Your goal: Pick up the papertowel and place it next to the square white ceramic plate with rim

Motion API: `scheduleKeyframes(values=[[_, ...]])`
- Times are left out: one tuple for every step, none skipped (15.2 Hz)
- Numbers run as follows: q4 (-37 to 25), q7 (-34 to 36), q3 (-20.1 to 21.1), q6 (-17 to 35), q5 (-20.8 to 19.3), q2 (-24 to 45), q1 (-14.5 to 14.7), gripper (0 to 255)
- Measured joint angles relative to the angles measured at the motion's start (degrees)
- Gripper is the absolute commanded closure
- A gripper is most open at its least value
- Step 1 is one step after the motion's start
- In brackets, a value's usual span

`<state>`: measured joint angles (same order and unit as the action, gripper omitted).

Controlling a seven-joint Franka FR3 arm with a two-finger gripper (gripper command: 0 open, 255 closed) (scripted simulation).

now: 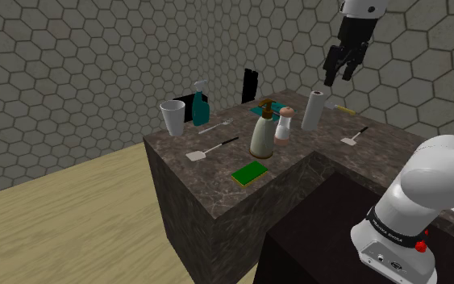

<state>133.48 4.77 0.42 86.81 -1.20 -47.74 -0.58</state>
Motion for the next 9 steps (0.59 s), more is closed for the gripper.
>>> scheduleKeyframes(values=[[0.00,0.00,0.00,0.00,0.00,0.00,0.00,0],[0.03,-0.55,-0.56,0.53,-0.41,0.49,-0.20,0],[0.12,-1.30,-1.34,1.54,-0.98,1.40,-0.48,0],[0.38,-2.09,-2.15,2.62,-1.57,2.19,-0.77,0],[0.40,-3.08,-3.18,3.84,-2.27,3.33,-1.12,0],[0.16,-3.85,-3.97,4.76,-2.81,4.42,-1.40,0],[0.09,-4.73,-4.91,5.93,-3.41,5.58,-1.72,0],[-0.38,-5.49,-5.72,7.13,-3.87,7.17,-1.95,0],[-0.84,-6.39,-6.67,8.42,-4.39,8.84,-2.23,0]])
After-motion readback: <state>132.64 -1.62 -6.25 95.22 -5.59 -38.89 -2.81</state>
